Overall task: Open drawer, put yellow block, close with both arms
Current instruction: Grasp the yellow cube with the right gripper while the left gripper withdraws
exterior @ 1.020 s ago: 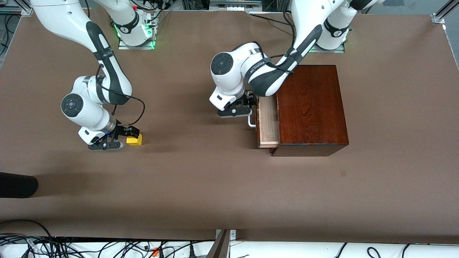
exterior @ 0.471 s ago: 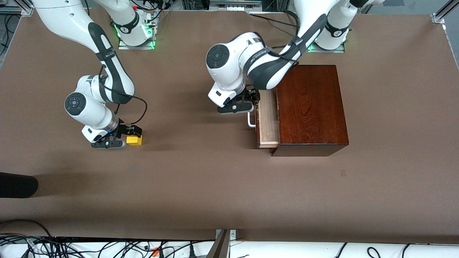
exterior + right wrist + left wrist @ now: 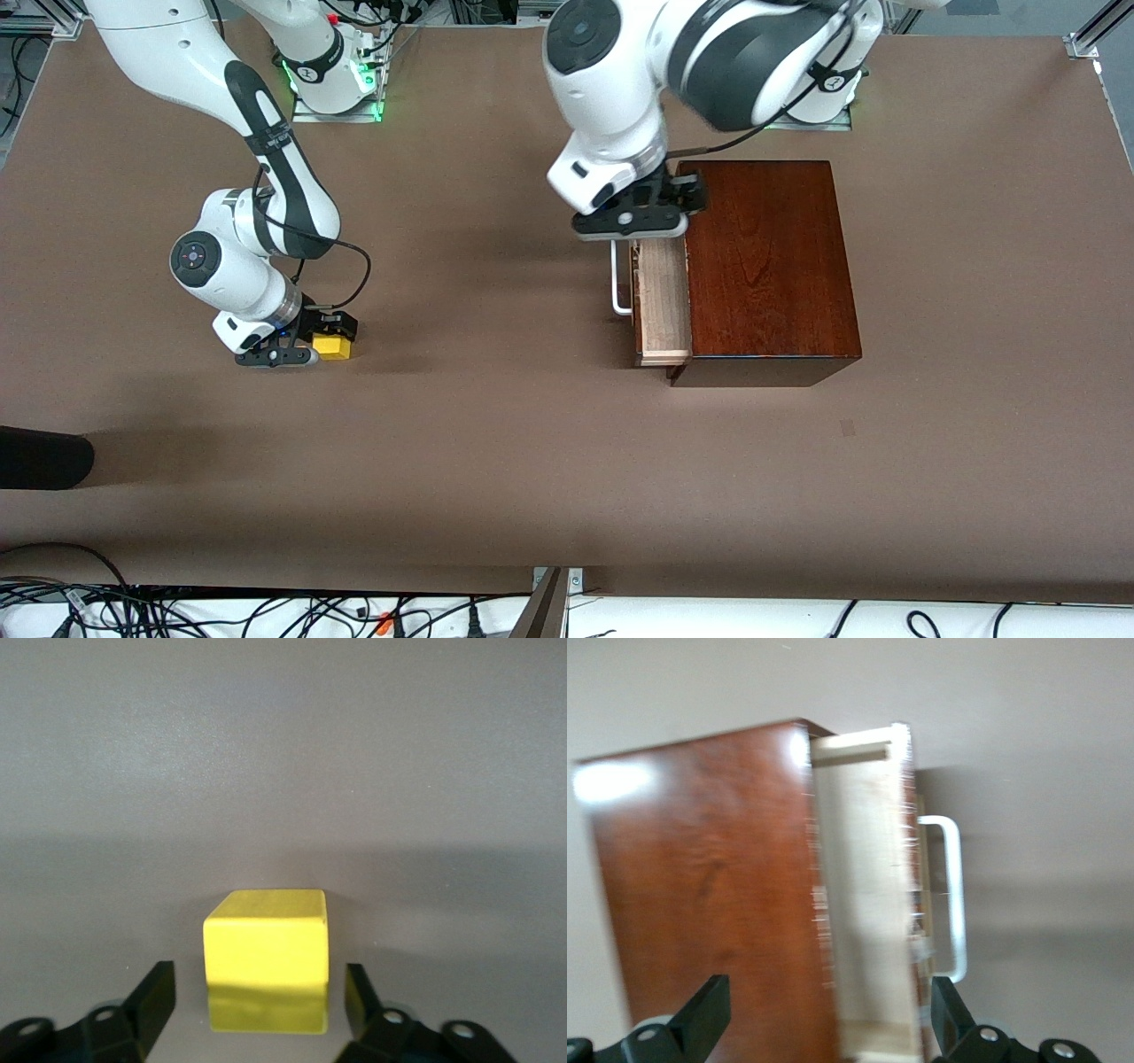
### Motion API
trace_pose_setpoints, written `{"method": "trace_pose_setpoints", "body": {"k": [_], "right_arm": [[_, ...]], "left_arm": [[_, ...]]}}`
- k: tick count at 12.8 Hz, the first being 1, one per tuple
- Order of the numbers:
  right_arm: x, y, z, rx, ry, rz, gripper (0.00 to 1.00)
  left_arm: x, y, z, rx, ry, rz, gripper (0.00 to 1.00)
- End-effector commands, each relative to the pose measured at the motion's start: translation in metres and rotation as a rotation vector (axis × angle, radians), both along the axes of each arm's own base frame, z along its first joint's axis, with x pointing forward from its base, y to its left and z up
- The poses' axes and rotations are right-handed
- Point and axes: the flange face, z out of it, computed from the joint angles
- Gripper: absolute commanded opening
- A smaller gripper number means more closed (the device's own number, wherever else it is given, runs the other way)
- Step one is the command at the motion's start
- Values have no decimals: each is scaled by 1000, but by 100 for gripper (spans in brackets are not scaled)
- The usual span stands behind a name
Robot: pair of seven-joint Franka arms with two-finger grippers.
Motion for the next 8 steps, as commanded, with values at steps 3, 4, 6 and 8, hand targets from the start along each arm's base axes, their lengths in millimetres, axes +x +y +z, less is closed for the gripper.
{"method": "trace_pose_setpoints", "body": {"k": [3, 4, 6, 8], "right_arm": [[0, 2, -2, 11, -13, -2, 59], [-1, 2, -2, 10, -11, 4, 51], [0, 0, -2, 9, -11, 20, 41], [4, 2, 8, 13, -28, 40, 35]], "left_arm": [[43, 127, 79, -38, -13, 14, 100], [48, 157, 91, -81, 1, 17, 100], [61, 228, 104, -142, 45, -19, 100], [63, 285, 116, -211, 25, -49, 100]]}}
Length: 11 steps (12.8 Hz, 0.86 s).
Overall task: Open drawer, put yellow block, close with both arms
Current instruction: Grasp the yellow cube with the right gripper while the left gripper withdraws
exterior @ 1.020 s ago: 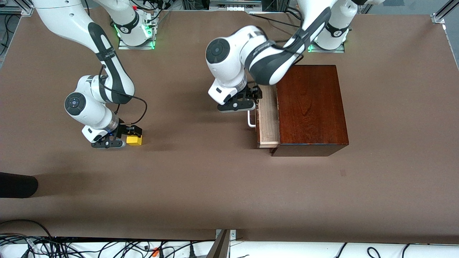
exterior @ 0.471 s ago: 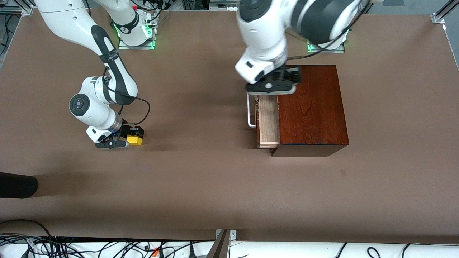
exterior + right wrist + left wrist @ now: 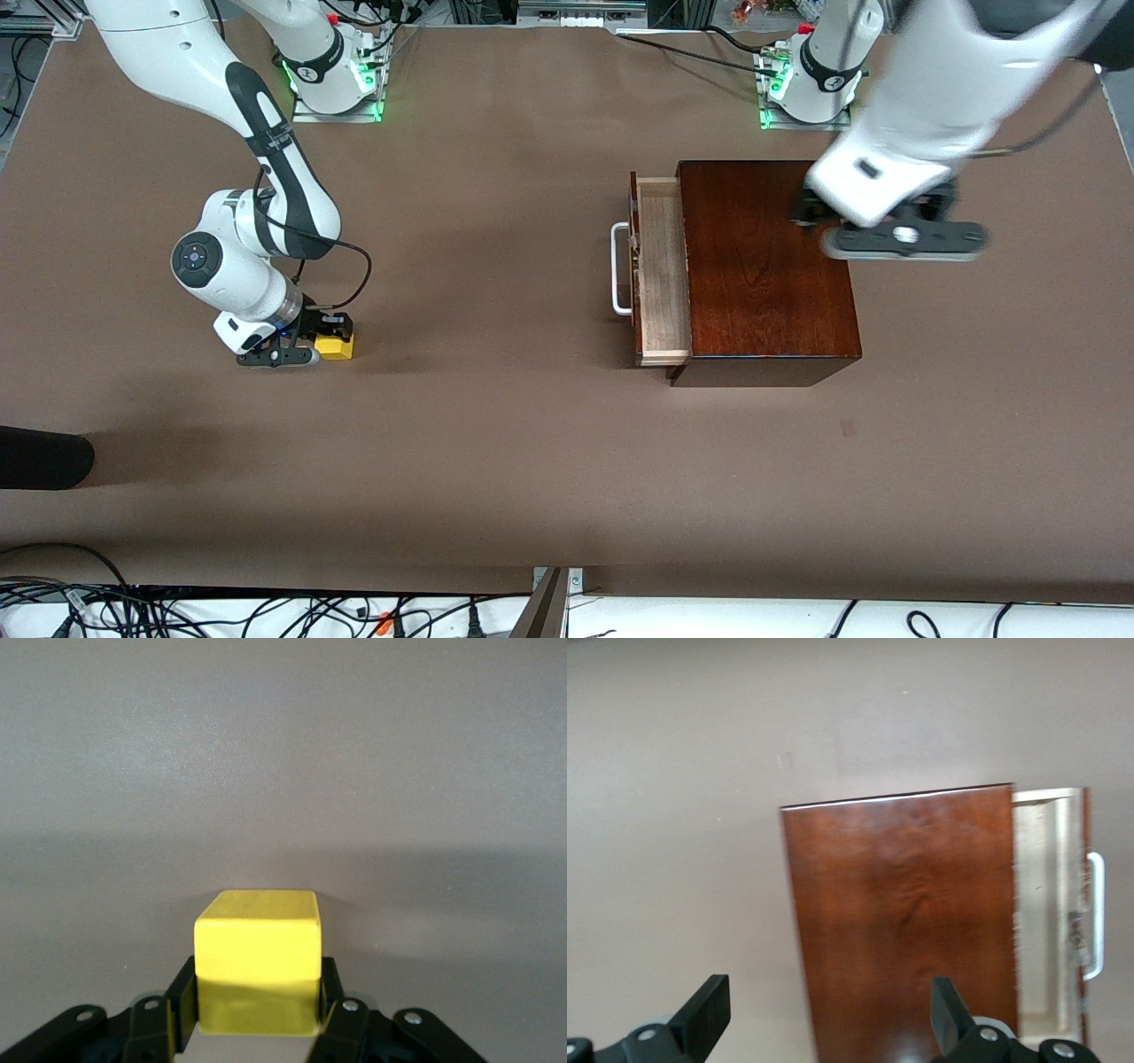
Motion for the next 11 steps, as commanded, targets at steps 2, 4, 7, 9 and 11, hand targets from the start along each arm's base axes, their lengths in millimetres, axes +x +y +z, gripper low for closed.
{"method": "trace_pose_setpoints", "body": {"k": [2, 4, 7, 9, 11], "right_arm": [[8, 5, 29, 18, -46, 57, 35], [9, 26, 56, 39, -48, 120, 35], [-5, 74, 107, 75, 10, 228, 35], [-17, 126, 140, 76, 23, 340, 35], [-29, 197, 174, 47, 0, 490, 35]], "left_arm": [[-19, 91, 12, -104, -41, -28, 100], [-26, 138, 2, -173, -77, 33, 100], [-32, 182, -15, -261, -174, 118, 100], [-33, 189, -11, -178, -192, 39, 100], [-34, 195, -14, -136, -169, 38, 100]]}}
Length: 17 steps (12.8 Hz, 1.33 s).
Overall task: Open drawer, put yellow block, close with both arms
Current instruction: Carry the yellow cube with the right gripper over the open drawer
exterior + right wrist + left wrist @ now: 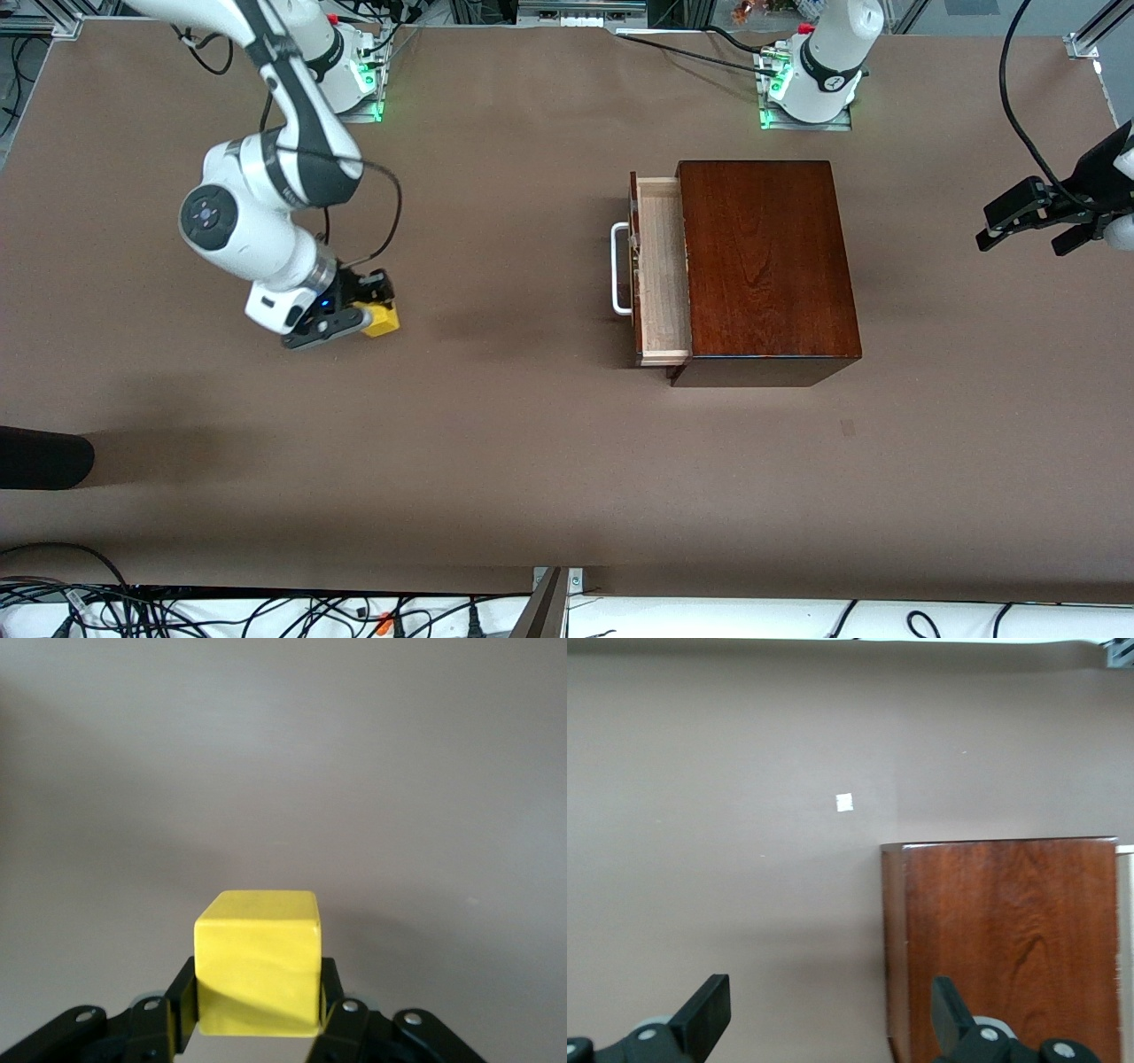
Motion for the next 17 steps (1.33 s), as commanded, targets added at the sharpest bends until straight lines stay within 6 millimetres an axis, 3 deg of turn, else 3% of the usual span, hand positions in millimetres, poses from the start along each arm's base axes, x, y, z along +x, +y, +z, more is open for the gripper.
{"method": "trace_pose_setpoints", "body": {"k": [1, 3, 5, 9, 12, 14, 17], "right_arm": [[-20, 95, 47, -33, -46, 181, 35], [-54, 186, 65, -120, -113, 334, 35], [-96, 262, 71, -181, -154, 446, 35], [-142, 365, 76, -203, -206, 596, 36], [-162, 404, 76, -196, -248, 675, 36], [-164, 416, 77, -185, -270, 743, 36], [-161, 429, 69, -186, -311, 827, 36]], "left_arm": [[-11, 0, 1, 36, 12, -33, 100], [-12, -7, 4, 41, 24, -40, 100], [-8, -5, 13, 39, 37, -36, 100], [-6, -3, 13, 38, 37, -18, 100], [-4, -3, 15, 30, 32, 16, 100], [3, -3, 26, 21, 31, 13, 100], [6, -11, 20, 22, 48, -1, 100]]}}
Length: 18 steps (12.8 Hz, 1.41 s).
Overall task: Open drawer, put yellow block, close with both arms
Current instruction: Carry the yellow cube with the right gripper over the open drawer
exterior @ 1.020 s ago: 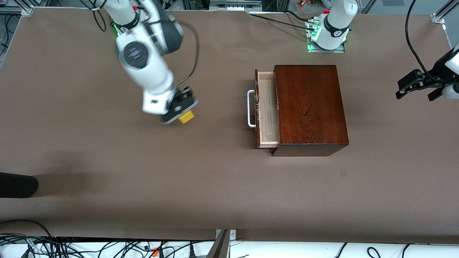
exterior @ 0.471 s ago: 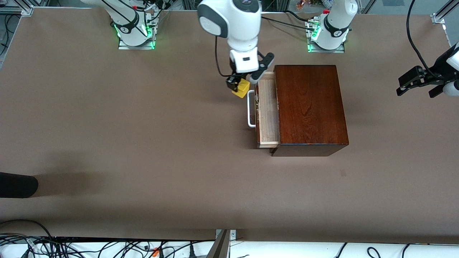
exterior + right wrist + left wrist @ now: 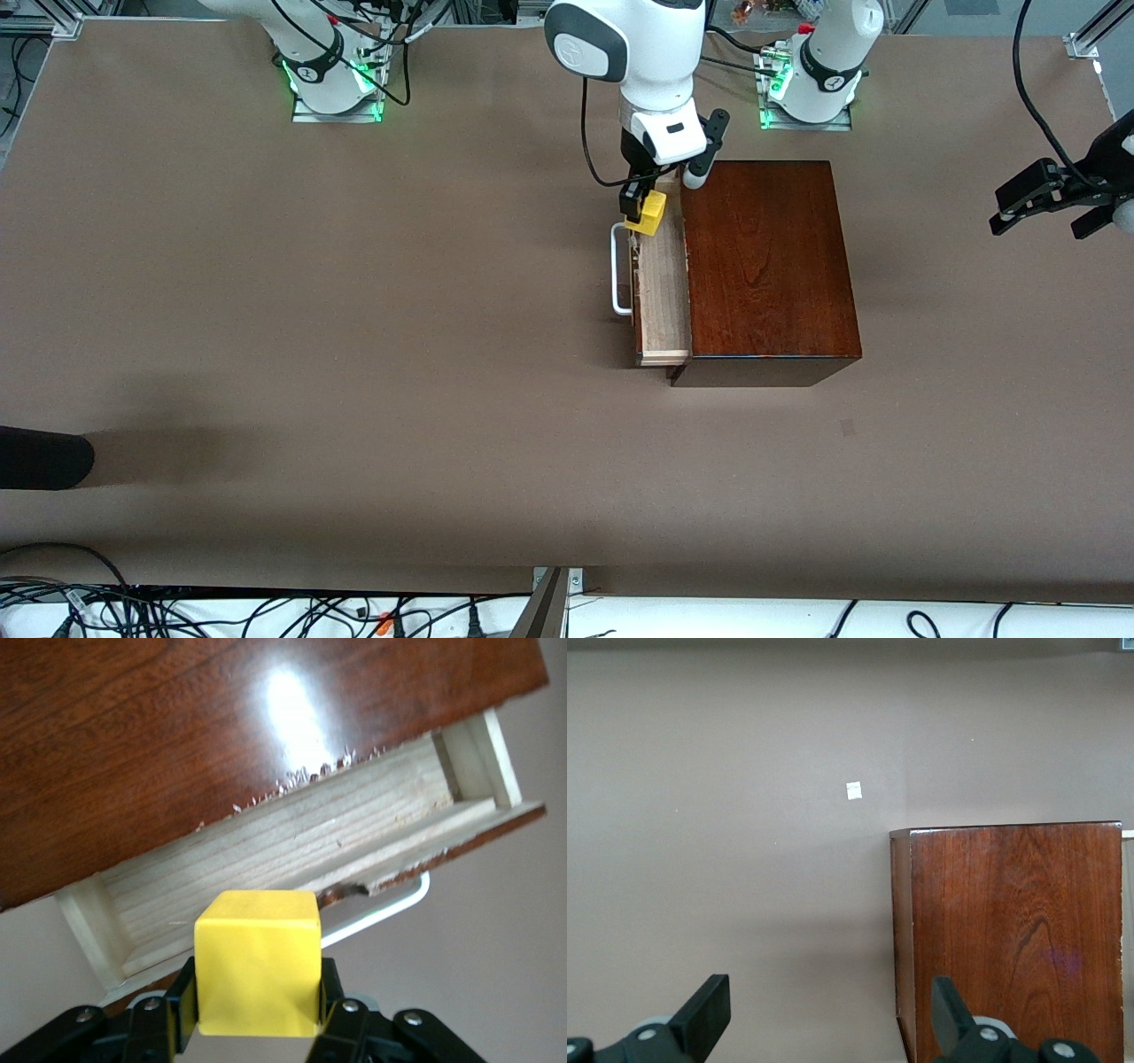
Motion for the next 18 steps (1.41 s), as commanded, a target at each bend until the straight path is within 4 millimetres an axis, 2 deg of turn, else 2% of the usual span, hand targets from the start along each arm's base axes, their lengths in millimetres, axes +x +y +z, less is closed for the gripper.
{"method": "trace_pose_setpoints", "body": {"k": [1, 6, 8, 13, 18], "right_arm": [[7, 13, -3, -7, -37, 85, 36], [9, 15, -6, -17, -46, 198, 35], [18, 14, -4, 2, -65, 278, 36], [25, 16, -36, -21, -52, 363, 36], [24, 17, -46, -34, -42, 380, 35]], "left_arm": [[9, -8, 0, 2, 18, 0, 100], [14, -15, -10, 1, 35, -12, 100], [15, -14, -11, 1, 36, -12, 100], [16, -15, -13, 1, 39, -14, 100], [16, -14, -13, 1, 38, -12, 100]]}}
